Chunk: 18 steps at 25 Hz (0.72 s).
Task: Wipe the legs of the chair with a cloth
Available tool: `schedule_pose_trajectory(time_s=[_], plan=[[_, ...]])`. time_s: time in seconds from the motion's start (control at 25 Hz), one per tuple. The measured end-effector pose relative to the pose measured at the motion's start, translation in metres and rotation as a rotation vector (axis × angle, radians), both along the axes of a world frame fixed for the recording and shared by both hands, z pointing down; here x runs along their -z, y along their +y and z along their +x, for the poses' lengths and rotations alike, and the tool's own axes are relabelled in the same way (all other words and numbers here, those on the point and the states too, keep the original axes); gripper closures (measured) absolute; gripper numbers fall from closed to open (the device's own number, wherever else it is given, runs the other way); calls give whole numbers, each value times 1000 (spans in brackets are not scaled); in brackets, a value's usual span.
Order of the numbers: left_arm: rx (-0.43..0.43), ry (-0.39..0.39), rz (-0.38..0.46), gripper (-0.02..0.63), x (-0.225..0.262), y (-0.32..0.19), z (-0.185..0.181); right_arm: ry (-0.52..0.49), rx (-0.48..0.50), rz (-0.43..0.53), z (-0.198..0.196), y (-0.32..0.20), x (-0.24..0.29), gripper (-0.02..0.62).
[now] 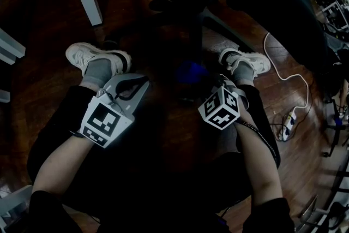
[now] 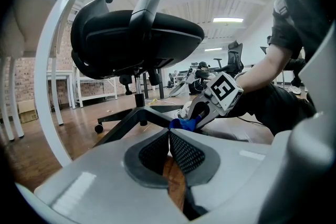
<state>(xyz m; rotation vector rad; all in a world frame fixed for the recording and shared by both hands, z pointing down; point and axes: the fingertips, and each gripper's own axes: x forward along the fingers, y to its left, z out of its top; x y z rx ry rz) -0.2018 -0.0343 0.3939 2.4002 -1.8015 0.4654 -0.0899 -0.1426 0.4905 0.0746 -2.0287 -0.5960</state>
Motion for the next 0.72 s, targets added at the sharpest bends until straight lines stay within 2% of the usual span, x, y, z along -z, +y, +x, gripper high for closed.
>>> schedule_pose_trajectory(time_s=[0.72], plan=[[-23,-23,3,600,1,6,6,-10,-33,-36,23,36,-11,503]])
